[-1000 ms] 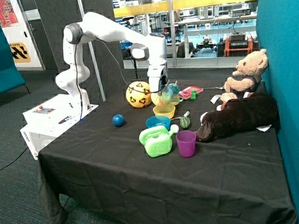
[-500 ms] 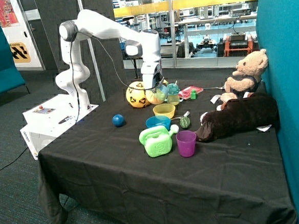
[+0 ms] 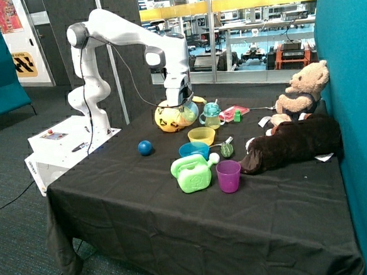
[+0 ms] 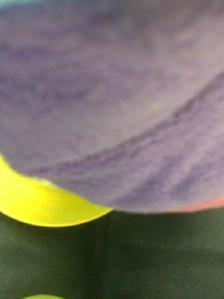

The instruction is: Sort the balls from left to right in order of size

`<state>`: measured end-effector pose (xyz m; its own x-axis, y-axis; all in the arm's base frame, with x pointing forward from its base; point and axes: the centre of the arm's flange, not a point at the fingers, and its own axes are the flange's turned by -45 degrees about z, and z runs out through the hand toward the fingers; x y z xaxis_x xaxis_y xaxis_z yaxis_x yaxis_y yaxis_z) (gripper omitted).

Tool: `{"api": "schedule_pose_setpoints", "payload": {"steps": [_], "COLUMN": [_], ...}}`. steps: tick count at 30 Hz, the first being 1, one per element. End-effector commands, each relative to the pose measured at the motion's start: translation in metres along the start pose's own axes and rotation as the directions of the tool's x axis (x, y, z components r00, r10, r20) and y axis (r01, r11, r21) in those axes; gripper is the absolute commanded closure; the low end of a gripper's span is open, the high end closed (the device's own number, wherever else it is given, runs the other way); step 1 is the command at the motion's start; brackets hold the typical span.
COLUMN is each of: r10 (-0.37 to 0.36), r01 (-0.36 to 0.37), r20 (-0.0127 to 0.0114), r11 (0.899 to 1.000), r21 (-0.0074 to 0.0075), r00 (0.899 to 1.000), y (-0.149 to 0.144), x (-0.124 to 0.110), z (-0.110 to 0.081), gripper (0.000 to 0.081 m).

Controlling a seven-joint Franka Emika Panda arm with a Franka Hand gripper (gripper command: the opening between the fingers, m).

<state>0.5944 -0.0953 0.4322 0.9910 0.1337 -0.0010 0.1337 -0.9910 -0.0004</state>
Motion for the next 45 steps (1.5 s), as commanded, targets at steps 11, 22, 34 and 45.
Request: {"api": "schedule_pose_setpoints", "payload": {"steps": [11,22,34,45], "r10": [-0.007,-0.021,-0.006,0.012], "r01": [0.007,0.021,0.006,-0.012], "r20": [-0.001,-0.001,-0.001,-0.001], "r11": [1.0,1.0,1.0,1.0], "r21": [-0.0004,-0.0004,-0.0004,-0.0004], "r00": [1.0,1.0,1.0,1.0], "y": [0.007,-0.003,0.002,0.006], "x": [-0.053,-0.076,-0.102,-0.124], "z": [0.003,0.012,0.023,0.036], "gripper": [0.0808,0.0808,0.0808,0.0808]}}
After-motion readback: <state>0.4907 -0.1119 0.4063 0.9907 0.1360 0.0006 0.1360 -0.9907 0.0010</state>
